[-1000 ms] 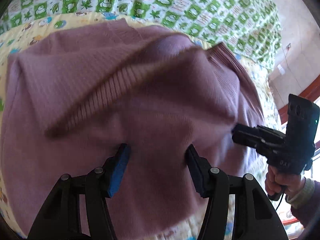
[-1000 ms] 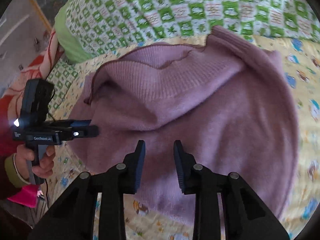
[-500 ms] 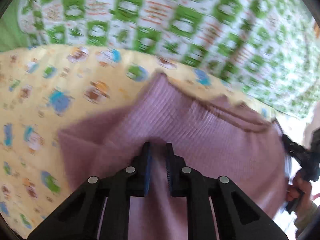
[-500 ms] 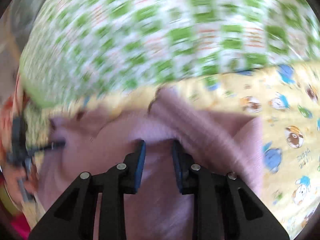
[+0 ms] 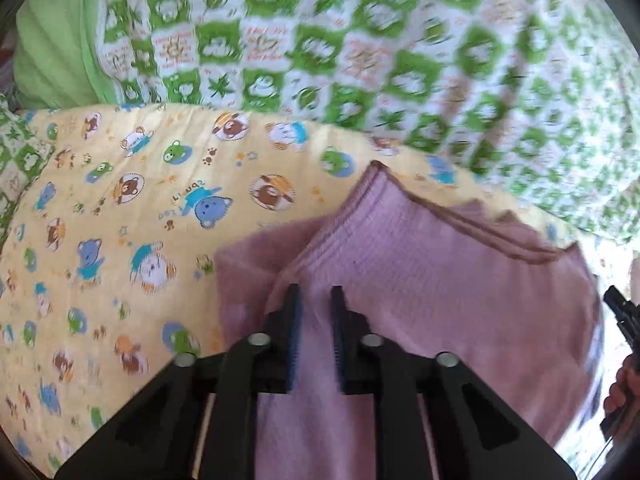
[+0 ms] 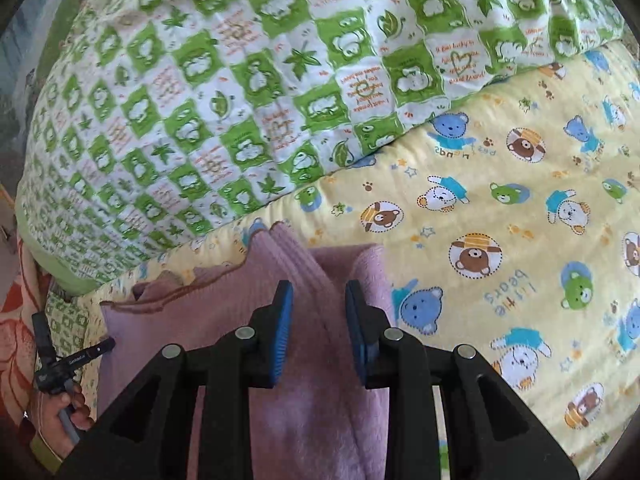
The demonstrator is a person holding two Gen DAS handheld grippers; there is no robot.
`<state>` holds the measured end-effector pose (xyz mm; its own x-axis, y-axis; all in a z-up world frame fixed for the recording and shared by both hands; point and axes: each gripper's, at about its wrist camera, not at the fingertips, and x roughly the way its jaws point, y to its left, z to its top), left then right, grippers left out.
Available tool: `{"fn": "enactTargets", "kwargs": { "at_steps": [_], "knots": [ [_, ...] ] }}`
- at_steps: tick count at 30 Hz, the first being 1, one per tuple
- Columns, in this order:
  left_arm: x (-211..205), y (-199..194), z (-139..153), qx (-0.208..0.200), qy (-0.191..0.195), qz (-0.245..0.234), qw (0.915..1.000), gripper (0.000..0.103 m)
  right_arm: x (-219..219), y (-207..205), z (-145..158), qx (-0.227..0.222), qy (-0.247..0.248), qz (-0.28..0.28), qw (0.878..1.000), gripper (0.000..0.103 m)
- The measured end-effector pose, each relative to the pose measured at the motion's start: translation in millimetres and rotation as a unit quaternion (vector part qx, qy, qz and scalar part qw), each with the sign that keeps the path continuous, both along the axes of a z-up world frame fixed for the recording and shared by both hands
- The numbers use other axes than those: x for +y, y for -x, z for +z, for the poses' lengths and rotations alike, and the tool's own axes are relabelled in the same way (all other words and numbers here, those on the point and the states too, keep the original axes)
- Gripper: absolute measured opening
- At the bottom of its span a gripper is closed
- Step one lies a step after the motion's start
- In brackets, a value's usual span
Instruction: Fold small clothes
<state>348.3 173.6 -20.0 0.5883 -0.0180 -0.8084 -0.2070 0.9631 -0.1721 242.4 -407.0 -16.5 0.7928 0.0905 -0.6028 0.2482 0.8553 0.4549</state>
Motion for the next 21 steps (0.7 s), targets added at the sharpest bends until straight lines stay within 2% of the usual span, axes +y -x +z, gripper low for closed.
{"fn": "enactTargets", "kwargs": {
  "at_steps": [2,4,5,6,8,11,14,15,16,20,21],
  "knots": [
    [-12.6,21.5,9.3,-0.010,0.012,-0.014,0.9998,0.025,14.3,12.4,7.4,-0.013,-0.001,0.025,1.000,0.029],
    [-28.7,44.7,13.0,-0.012,0.024,-0.016,0.9995,0.040,34.9,26.5,12.4,-0.011,0.004,0.053,0.999,0.029],
    [-32.8,56.6,13.4,-0.013,0.030,-0.011,0.9994,0.043,41.9,34.9,13.4,-0.010,0.009,0.056,0.998,0.033],
    [-33.0,75.0,10.9,-0.010,0.040,-0.003,0.9991,0.047,47.8,48.4,14.0,-0.009,0.013,0.055,0.998,0.046],
    [-31.1,100.6,2.3,0.006,0.049,0.014,0.9987,0.048,53.7,77.0,11.2,-0.005,0.018,0.037,0.999,0.060],
    [-25.9,138.8,-16.9,0.040,0.068,0.042,0.9960,0.053,54.3,112.6,-2.8,0.019,0.023,0.010,0.999,0.060],
    [-15.4,162.6,-39.4,0.072,0.080,0.059,0.9924,0.056,44.6,139.5,-26.6,0.064,0.001,-0.012,0.998,0.060],
    [-11.4,170.2,-44.8,0.081,0.084,0.070,0.9908,0.064,42.6,145.5,-32.8,0.073,-0.004,-0.015,0.997,0.060],
    [-5.9,179.3,-49.3,0.086,0.095,0.080,0.9885,0.068,41.1,150.6,-38.1,0.080,-0.005,-0.020,0.997,0.060],
    [2.2,181.2,-68.7,0.096,0.144,0.093,0.9805,0.067,42.8,151.0,-50.7,0.086,-0.026,-0.021,0.996,0.060],
    [2.3,180.8,-71.3,0.095,0.146,0.096,0.9800,0.065,44.3,147.4,-54.7,0.090,-0.033,-0.018,0.995,0.060]
  ]
}}
